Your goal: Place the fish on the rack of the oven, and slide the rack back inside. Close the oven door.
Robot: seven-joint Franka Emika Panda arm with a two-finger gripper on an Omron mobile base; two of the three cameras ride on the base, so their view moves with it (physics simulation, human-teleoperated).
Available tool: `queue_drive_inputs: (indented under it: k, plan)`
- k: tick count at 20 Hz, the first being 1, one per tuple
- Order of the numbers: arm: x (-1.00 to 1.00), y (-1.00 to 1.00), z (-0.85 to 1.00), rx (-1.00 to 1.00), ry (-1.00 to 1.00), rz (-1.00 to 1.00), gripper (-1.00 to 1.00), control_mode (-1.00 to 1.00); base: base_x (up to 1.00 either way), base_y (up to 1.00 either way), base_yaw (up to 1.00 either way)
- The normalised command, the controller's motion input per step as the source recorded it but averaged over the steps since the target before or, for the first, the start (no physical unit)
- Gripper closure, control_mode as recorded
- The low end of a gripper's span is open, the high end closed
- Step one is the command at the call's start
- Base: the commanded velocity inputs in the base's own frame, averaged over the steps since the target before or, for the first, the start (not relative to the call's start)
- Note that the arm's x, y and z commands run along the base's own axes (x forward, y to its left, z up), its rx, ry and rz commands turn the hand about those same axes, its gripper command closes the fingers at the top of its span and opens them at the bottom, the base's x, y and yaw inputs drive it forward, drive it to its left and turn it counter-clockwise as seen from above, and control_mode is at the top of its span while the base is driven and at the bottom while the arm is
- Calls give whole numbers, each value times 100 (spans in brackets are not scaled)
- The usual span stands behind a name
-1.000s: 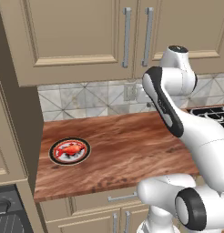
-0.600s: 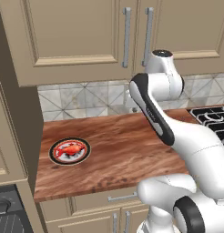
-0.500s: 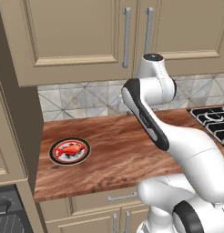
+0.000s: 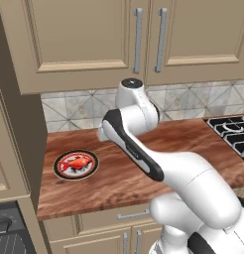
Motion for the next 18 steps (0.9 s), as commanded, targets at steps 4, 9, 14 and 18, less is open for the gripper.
queue_drive_inputs:
  k: [4, 9, 14, 18]
  plan:
    - [0, 59, -18, 0, 0, 36, -100, -100, 0, 0, 0]
    - [0, 12, -9, 1, -4, 26, -100, -100, 0, 0, 0]
    - [3, -3, -5, 7, -7, 6, -100, -100, 0, 0, 0]
    - [1, -2, -17, 1, -4, 10, -100, -100, 0, 0, 0]
